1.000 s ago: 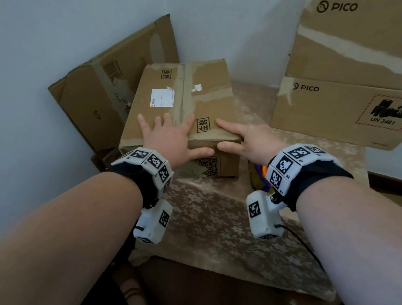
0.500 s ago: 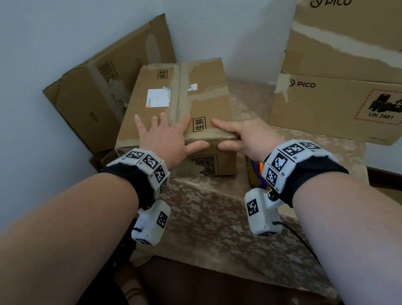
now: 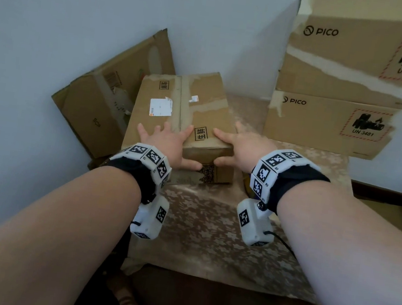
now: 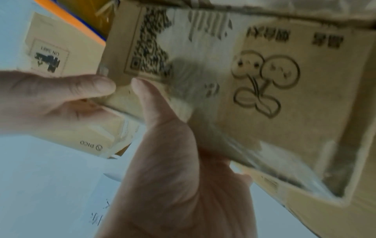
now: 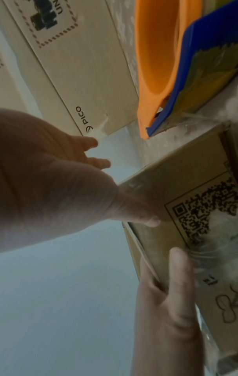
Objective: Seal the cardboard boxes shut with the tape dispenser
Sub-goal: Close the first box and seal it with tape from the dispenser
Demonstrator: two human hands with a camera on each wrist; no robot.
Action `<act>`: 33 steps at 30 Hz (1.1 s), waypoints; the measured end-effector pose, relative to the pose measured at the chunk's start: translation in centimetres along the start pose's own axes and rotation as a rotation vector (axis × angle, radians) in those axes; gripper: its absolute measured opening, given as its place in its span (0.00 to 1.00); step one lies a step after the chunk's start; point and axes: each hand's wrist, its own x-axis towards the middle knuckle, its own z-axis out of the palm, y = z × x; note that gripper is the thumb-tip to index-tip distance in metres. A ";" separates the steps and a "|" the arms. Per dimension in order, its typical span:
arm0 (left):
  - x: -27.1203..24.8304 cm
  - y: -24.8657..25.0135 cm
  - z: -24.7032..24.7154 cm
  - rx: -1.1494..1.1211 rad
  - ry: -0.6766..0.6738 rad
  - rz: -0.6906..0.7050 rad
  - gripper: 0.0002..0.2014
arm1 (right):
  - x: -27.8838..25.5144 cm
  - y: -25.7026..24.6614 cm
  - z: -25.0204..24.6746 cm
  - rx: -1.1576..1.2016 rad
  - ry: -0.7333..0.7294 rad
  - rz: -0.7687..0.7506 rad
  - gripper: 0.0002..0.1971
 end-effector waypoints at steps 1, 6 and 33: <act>-0.1 -0.6 -0.2 -0.003 -0.022 0.029 0.49 | -0.1 -0.4 -0.2 -0.035 -0.003 0.025 0.40; -1.3 -4.9 -0.3 -0.074 -0.009 0.079 0.36 | -0.3 -2.2 -0.8 -0.142 0.013 0.060 0.41; -0.8 -12.8 2.6 -0.241 0.006 0.188 0.35 | 4.6 -13.9 2.7 -0.183 0.086 0.060 0.47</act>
